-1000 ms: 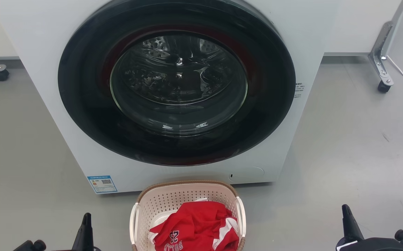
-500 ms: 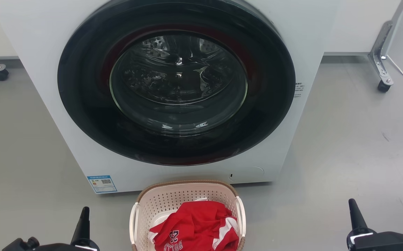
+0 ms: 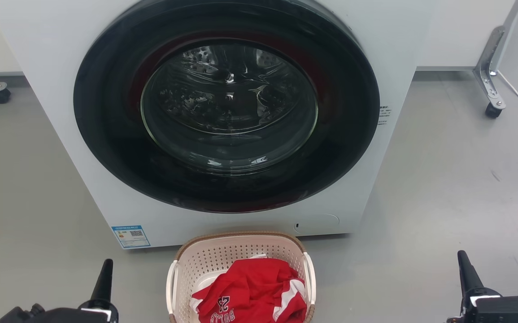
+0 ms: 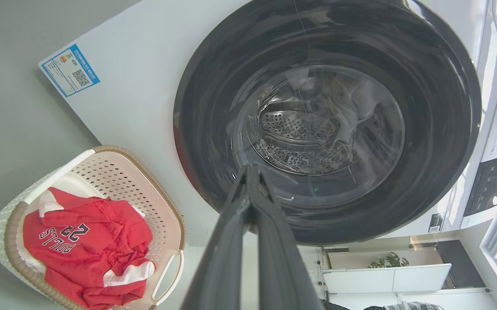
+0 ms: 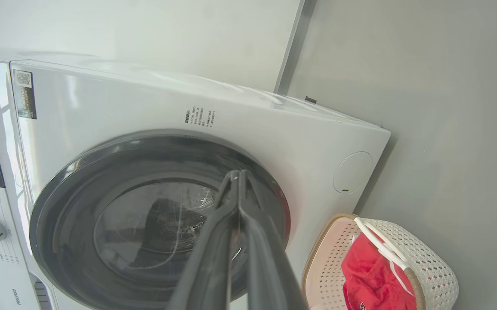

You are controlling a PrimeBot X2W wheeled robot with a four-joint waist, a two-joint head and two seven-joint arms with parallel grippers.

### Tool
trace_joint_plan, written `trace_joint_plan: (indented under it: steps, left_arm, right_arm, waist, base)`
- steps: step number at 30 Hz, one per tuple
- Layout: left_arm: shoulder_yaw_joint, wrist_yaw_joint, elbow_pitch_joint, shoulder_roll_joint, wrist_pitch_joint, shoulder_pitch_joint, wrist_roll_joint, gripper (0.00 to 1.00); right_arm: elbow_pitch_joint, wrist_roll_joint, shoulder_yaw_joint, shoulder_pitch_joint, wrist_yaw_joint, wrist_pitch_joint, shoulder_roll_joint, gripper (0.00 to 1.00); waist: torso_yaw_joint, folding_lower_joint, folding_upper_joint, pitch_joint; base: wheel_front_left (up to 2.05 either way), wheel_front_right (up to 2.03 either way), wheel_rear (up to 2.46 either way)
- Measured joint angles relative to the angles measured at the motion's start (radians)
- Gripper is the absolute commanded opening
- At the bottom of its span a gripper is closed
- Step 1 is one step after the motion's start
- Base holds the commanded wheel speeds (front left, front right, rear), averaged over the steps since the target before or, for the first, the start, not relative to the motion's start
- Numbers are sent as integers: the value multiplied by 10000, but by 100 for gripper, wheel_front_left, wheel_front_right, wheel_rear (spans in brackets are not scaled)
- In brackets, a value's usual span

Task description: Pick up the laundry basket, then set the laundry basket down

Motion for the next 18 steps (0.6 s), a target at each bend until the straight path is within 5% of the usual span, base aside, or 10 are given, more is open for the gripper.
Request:
trace_joint_plan:
  steps: [18]
  left_arm:
    - [380, -470, 207, -104, 604, -544, -2383, 0]
  right_arm:
    - [295, 2330, -688, -262, 466, 610, 38, 0]
  waist:
    - [-9, 0, 1, 17]
  base:
    - [0, 0, 0]
